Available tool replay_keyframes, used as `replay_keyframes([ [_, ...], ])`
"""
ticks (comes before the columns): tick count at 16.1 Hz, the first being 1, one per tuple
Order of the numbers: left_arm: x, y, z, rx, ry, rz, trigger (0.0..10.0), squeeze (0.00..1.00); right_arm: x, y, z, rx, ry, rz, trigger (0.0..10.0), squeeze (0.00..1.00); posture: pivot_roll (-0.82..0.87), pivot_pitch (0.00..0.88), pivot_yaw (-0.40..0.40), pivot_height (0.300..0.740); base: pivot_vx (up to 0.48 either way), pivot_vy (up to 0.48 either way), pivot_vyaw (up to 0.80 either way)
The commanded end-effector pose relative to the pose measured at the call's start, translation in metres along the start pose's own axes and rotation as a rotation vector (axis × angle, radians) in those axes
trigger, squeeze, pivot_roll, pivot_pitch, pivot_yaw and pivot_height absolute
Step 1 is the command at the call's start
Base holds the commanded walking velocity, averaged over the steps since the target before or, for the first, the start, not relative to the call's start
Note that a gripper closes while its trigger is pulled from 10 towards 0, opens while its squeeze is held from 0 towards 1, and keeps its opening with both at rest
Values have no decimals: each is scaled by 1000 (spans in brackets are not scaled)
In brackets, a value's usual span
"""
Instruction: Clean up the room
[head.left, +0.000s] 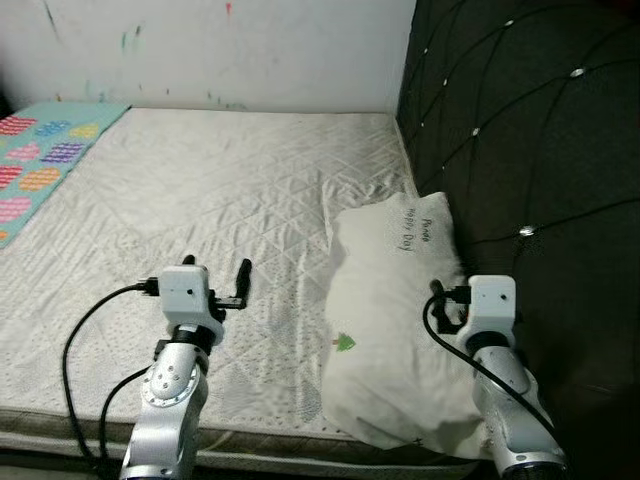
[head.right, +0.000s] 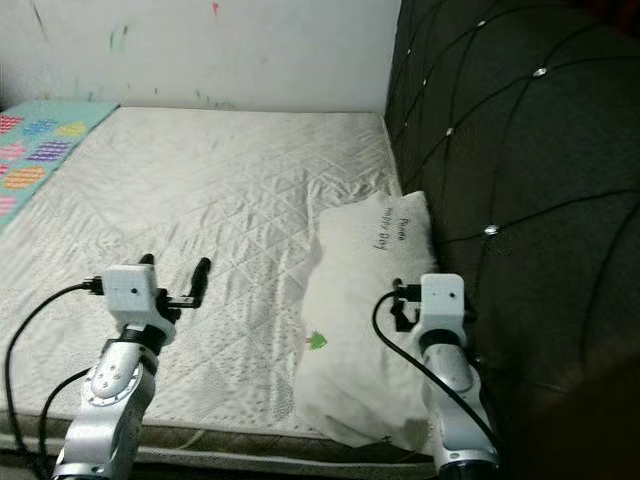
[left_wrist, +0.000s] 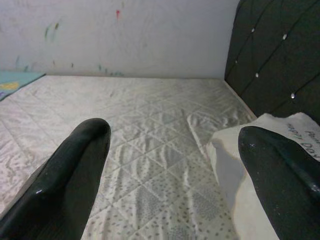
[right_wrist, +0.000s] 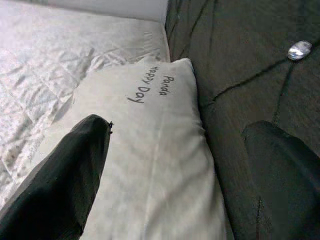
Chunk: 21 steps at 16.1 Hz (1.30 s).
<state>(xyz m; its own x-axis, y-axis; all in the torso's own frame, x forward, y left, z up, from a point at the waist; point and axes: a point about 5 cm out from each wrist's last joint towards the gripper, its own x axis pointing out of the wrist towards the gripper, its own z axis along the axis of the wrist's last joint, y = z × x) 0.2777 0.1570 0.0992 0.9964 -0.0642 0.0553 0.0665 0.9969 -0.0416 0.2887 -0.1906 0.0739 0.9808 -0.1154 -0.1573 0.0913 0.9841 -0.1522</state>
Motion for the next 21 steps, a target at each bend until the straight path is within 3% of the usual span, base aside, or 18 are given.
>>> replay_keyframes([
  [1, 3, 2, 1, -2, 5, 2, 10000, 0, 3, 9, 4, 18, 0, 41, 10000, 0, -37, 0, 50, 740, 0, 262, 0],
  [4, 4, 2, 1, -3, 3, 3, 10000, 0, 6, 5, 1, 50, 38, 8, 10000, 0, -31, 0, 47, 740, 0, 265, 0],
  [6, 4, 2, -1, -4, 5, 5, 10000, 0, 8, 5, 0, 19, 53, -19, 10000, 0, -29, 0, 43, 740, 0, 274, 0],
  [7, 4, 2, -2, -2, 7, 6, 10000, 0, 9, 5, 2, -39, 31, -6, 10000, 0, -29, 0, 43, 740, 0, 277, 0],
  [10, 6, 2, -1, -3, 4, 10, 10000, 0, 10, 6, 7, -52, -3, 16, 10000, 0, -31, 0, 43, 740, 0, 289, 0],
  [13, 7, 1, 0, -7, 0, 5, 10000, 0, 11, 11, 16, -8, -53, 58, 10000, 0, -40, 0, 47, 740, 0, 310, 0],
  [15, 10, -1, 0, -8, -1, 2, 10000, 0, 8, 21, 15, 44, -40, 151, 10000, 0, -42, 0, 47, 740, 0, 336, 0],
  [21, 11, -2, 0, -5, -4, -5, 10000, 0, 8, 23, 21, 110, -88, 162, 10000, 0, -44, 0, 55, 740, 0, 346, 0],
])
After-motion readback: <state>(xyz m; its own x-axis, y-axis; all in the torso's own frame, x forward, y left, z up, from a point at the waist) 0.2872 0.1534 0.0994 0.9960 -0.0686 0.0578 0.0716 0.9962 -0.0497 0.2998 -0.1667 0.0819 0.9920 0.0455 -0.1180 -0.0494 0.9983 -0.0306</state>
